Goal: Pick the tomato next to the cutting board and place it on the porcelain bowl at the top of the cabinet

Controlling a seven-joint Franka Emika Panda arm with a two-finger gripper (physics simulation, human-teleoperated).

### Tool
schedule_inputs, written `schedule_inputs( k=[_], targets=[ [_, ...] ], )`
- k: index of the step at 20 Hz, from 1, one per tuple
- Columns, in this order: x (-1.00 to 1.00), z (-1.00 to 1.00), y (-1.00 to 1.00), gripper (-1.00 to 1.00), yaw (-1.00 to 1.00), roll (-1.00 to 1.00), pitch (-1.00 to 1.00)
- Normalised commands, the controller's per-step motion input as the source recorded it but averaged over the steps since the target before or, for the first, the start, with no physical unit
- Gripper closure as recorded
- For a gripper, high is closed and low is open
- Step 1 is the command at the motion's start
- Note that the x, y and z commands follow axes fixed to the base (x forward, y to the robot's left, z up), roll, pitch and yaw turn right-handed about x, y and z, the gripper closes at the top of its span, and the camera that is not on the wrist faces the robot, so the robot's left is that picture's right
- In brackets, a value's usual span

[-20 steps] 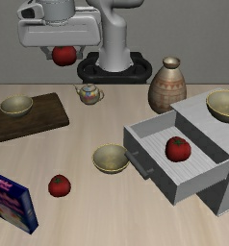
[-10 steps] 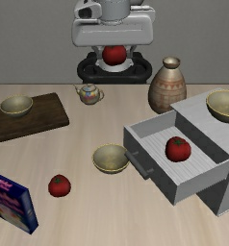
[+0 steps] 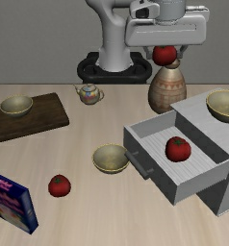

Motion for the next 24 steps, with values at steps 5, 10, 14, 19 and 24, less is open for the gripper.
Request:
schedule_inputs(
  k=[5, 10, 14, 19, 24],
  targets=[
    [0.00, 0.00, 1.00, 1.00, 0.00, 0.00, 0.00],
    [0.00, 0.00, 1.00, 1.00, 0.00, 0.00, 0.00],
    [0.00, 0.00, 1.00, 1.00, 0.00, 0.00, 0.00],
    [1.00, 0.00, 0.00, 1.00, 0.00, 0.00, 0.00],
    [0.80, 0.00, -0.20, 1.00, 0.00, 0.00, 0.00]
  ],
)
